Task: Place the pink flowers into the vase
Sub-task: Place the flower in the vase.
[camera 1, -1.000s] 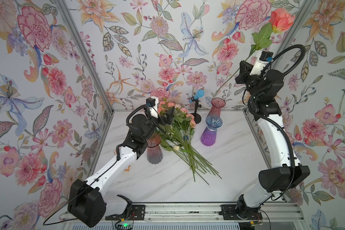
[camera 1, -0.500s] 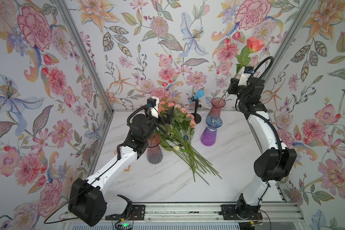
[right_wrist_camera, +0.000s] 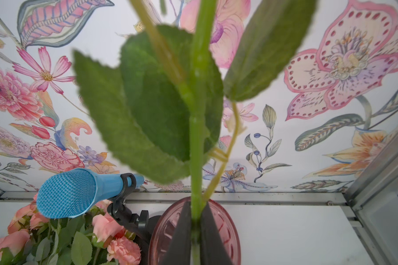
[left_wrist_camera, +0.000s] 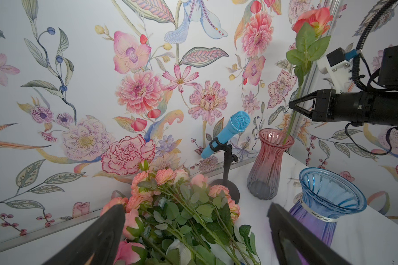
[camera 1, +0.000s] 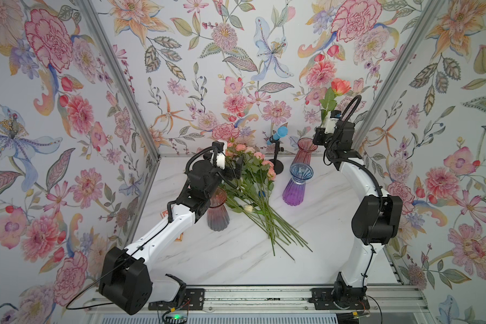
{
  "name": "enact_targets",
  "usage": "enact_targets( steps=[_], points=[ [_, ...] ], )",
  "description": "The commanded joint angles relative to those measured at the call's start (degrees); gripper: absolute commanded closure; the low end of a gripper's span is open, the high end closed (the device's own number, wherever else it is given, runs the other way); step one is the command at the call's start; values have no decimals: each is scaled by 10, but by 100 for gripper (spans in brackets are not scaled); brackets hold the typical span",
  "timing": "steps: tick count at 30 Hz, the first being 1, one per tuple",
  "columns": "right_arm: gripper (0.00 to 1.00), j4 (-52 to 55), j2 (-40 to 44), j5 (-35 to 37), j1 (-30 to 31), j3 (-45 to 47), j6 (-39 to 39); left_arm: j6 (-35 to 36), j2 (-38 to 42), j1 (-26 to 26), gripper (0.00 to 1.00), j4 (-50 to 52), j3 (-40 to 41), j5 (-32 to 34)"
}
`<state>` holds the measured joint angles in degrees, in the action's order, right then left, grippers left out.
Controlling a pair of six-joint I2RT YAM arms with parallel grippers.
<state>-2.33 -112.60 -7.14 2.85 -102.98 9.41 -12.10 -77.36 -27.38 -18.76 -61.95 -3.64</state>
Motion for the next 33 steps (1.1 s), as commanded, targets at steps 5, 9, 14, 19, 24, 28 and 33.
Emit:
enact_targets(
  steps=[5, 9, 14, 19, 24, 28, 33],
  points=[
    [82, -7, -16, -9, -1, -13, 17, 8, 3, 6, 0, 78, -41, 41],
    [69, -3, -18, -9, 0, -17, 19, 17, 20, 5, 0, 85, -34, 53],
    [42, 1, -7, -5, 3, -15, 28, 15, 24, 5, 0, 141, -61, 52],
    [9, 11, 13, 0, 8, -9, 29, 14, 24, 5, 0, 212, -92, 67],
    [1, 23, 49, 5, 14, 12, 30, 1, 33, 10, 0, 271, -104, 64],
    [1, 30, 100, 13, 27, 49, 28, -10, 37, 14, 0, 332, -117, 54],
    [0, 43, 170, 17, 61, 105, 15, -30, 59, 21, 2, 387, -106, 56]
  ],
)
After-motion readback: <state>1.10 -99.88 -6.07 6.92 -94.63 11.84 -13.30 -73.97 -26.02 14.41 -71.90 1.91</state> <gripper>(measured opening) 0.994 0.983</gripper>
